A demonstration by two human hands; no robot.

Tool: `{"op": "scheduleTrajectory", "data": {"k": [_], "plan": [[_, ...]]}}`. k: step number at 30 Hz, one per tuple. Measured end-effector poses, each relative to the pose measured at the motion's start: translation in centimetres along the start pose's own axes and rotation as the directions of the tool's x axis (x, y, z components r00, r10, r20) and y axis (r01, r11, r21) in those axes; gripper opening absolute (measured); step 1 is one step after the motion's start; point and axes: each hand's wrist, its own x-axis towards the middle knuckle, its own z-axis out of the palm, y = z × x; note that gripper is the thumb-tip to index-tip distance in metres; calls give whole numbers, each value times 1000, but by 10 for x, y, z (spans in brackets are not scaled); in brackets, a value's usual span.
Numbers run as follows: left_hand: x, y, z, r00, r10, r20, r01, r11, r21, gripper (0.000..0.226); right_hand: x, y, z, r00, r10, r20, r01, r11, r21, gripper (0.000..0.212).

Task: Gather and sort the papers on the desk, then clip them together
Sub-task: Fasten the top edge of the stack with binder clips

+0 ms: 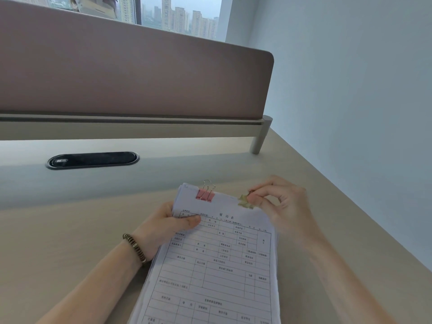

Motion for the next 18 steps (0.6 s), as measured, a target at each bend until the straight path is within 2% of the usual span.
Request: {"op": "scheduleTrajectory", "data": {"k": [7,10,14,18], "plan": [[-1,-2,0,1000,22,-3,-22,1000,8,91,-7,2,12,991,-114,-73,106,990,-98,6],[-1,-2,1,999,31,-13,-31,999,29,85,-7,3,13,990,-114,-86,104,988,-110,7],[0,-2,1,998,33,-58,-29,997,66,41,0,10,7,998,40,-41,-40,999,-16,14],[0,-3,2,996,46,-82,-38,995,93,40,14,22,1,979,184,88,-196,968,155,13]]}}
